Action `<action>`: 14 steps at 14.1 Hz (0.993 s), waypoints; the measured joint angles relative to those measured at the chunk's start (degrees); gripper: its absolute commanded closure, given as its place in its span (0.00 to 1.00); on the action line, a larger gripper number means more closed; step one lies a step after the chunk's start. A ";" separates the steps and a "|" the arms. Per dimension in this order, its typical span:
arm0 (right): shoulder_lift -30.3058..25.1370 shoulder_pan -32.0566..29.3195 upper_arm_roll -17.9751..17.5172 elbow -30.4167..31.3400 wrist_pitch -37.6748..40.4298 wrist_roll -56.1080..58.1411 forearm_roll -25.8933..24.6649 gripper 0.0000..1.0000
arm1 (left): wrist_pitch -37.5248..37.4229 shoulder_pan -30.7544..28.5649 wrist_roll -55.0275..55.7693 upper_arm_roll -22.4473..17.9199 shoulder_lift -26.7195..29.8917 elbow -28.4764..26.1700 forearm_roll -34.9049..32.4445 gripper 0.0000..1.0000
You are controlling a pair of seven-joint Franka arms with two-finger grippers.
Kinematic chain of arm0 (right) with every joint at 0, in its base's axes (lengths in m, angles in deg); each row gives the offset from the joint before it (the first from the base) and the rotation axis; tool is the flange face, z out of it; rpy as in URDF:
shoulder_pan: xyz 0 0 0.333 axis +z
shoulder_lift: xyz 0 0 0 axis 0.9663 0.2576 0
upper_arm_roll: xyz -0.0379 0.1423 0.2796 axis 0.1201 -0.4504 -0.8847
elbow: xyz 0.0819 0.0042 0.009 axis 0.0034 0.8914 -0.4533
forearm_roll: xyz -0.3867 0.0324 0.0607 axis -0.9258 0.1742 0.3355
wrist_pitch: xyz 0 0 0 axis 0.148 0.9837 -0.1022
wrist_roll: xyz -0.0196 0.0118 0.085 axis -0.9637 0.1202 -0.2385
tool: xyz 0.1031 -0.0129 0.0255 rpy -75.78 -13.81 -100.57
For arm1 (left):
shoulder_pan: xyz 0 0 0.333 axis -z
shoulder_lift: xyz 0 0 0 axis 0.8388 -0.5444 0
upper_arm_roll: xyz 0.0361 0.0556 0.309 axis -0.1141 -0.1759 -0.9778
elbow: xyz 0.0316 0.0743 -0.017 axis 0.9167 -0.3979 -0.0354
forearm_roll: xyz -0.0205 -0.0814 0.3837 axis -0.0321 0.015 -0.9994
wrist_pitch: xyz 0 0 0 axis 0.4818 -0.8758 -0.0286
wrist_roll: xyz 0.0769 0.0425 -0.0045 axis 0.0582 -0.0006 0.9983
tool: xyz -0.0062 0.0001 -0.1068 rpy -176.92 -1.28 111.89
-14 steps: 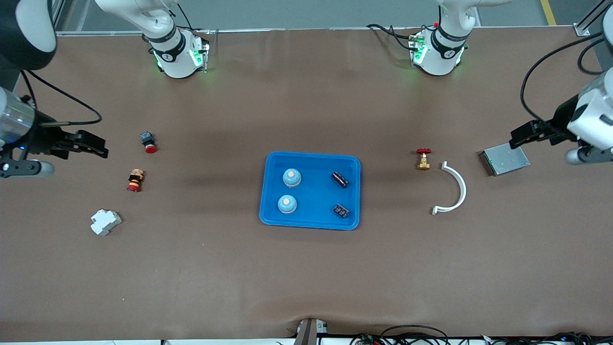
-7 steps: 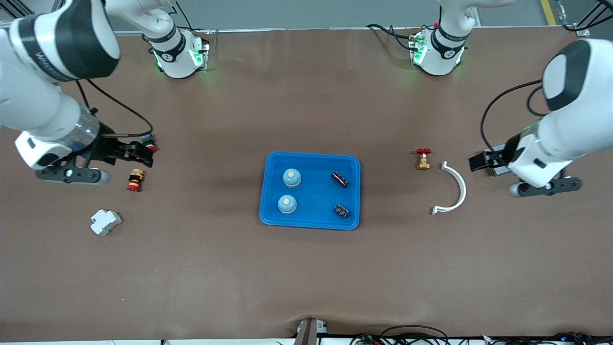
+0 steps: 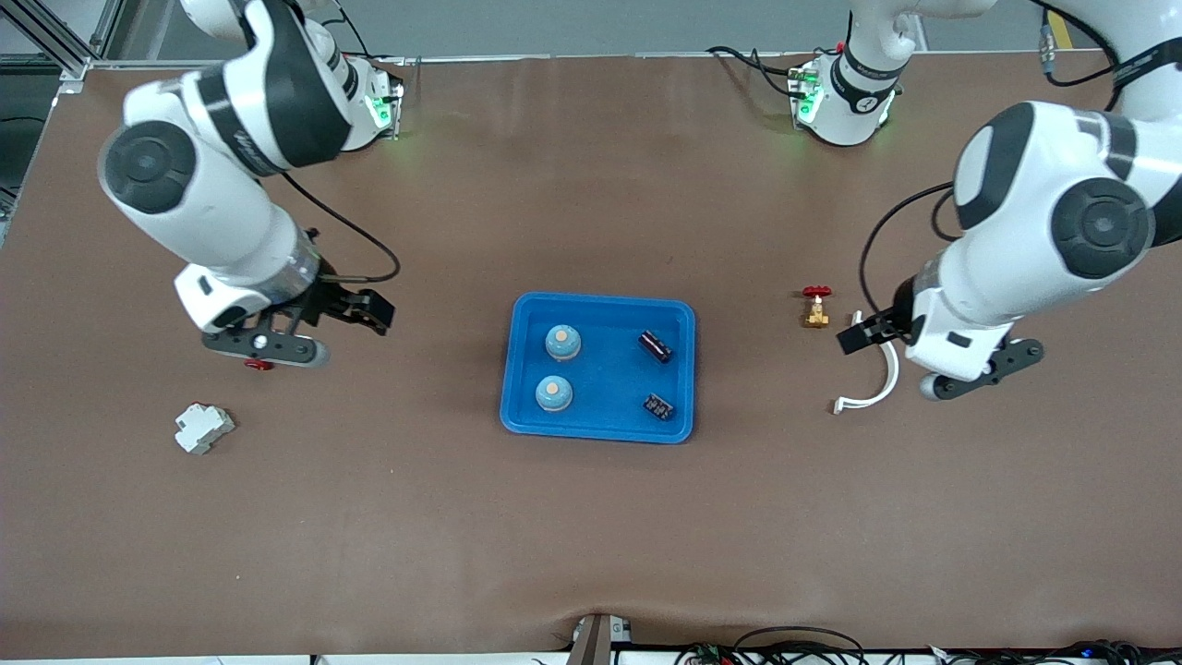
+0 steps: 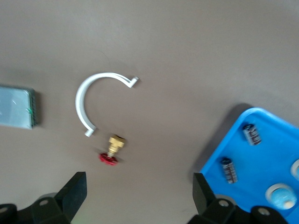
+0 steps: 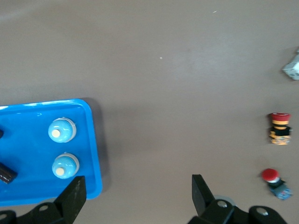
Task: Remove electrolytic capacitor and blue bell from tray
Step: 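Lower the right gripper onto a bell while the left gripper lowers onto a capacitor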
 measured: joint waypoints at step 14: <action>19.81 8.57 -0.09 -6.77 -13.83 -15.88 1.17 0.00 | 19.25 11.42 35.75 0.18 -14.58 1.79 3.20 0.00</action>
